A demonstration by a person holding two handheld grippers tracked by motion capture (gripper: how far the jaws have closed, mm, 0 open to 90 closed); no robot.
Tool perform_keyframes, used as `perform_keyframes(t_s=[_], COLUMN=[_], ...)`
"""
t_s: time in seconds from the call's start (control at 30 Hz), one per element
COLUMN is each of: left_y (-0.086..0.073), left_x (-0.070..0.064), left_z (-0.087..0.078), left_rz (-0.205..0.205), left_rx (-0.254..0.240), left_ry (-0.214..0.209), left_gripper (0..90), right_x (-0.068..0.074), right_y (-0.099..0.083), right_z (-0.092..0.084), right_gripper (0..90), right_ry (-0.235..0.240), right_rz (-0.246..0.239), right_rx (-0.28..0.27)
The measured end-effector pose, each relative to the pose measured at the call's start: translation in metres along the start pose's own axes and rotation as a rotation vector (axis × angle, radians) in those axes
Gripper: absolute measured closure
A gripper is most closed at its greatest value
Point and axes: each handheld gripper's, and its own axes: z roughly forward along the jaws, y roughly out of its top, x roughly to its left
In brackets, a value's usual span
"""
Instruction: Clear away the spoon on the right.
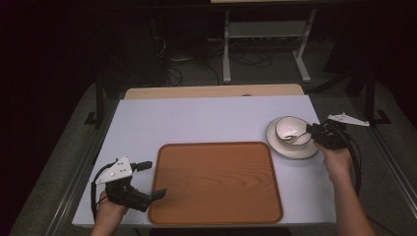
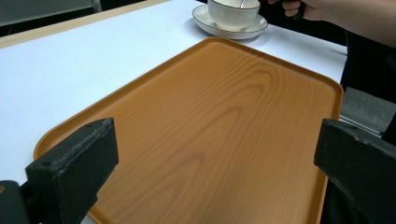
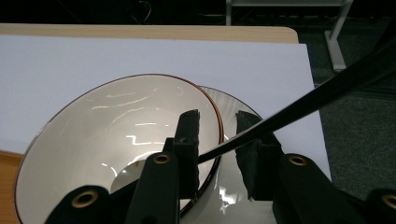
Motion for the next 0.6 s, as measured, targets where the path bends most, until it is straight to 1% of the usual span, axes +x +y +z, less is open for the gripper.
perform_keyframes(t_s=[0.27,0.33,0.6], left_y=[0.0,0.0,0.0], left_x=[0.0,0.0,0.0], left_z=[0.0,0.0,0.0], left_rz=[0.001,0.001,0.001], left_rx=[0.0,0.0,-0.003], left_ry=[-0.001,0.0,-0.001], left_gripper=[0.0,0.0,0.0], right_x=[0.003,0.004,0.01], right_y=[0.004,0.007,0.011], right_z=[-0.006,-0.009,-0.015], right_gripper=[75.8,78.5,84.3], right_ry=[0.011,0.019,0.04], right_rz=[-0.014,-0.02,-0.036], right_rx=[-0.027,-0.043,-0.072])
